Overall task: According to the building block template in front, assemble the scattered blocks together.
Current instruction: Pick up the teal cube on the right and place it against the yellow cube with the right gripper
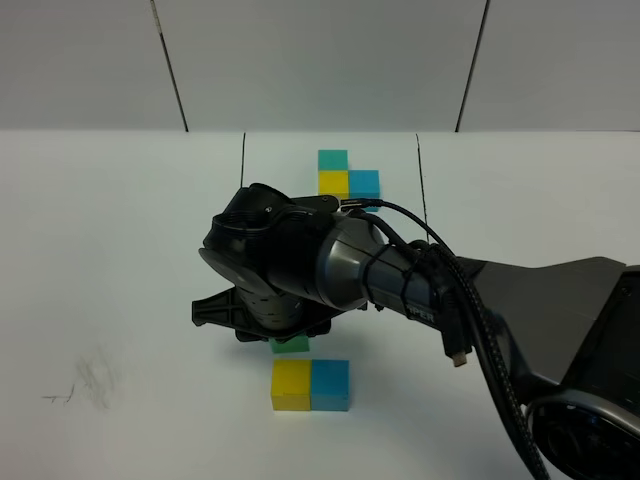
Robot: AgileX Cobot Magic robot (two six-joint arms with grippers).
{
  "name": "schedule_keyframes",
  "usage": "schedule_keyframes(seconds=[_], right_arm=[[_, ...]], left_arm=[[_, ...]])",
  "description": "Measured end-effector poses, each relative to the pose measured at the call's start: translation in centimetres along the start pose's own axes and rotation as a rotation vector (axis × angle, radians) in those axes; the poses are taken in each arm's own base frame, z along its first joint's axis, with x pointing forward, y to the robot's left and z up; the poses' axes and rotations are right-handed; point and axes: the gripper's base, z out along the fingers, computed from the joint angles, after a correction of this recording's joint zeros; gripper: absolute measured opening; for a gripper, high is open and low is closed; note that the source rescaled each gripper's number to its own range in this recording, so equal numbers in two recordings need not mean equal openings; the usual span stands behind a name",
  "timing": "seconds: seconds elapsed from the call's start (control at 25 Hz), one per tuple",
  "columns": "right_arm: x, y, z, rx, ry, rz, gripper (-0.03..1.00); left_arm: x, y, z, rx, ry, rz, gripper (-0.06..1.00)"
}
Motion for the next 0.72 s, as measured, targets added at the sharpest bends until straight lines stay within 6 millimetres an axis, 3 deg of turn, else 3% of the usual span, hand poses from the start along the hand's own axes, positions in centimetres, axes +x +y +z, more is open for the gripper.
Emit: schedule_keyframes(seconds=[0.72], right_arm=[[0.8, 0.2, 2.3, 0.027, 0.049, 0.005, 0.19]], left_arm=[[0.0, 0.0, 0.0, 0.000, 0.000, 0.000, 0.10]])
